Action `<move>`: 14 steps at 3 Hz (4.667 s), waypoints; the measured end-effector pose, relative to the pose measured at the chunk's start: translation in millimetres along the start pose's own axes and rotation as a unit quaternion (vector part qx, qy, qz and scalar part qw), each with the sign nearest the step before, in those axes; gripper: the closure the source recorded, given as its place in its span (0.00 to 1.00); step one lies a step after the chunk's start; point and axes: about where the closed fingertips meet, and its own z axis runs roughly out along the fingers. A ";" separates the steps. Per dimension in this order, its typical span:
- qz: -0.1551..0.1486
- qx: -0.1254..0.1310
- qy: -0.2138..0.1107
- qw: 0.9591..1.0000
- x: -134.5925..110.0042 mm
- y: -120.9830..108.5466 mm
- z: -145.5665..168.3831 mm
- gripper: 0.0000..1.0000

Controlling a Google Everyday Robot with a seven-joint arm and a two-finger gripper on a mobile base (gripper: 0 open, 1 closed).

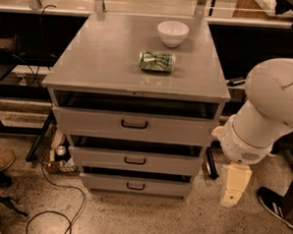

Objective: Open top drawer

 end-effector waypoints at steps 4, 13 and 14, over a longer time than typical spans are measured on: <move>-0.040 0.078 -0.030 0.996 -89.5 -110.4 63.4 0.00; 0.026 0.110 -0.062 0.992 -72.9 -197.7 169.0 1.00; 0.035 0.102 -0.063 0.992 -66.8 -174.2 159.1 1.00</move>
Offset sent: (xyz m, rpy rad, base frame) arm 0.1397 0.0960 -0.0378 0.0328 -0.2244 0.0870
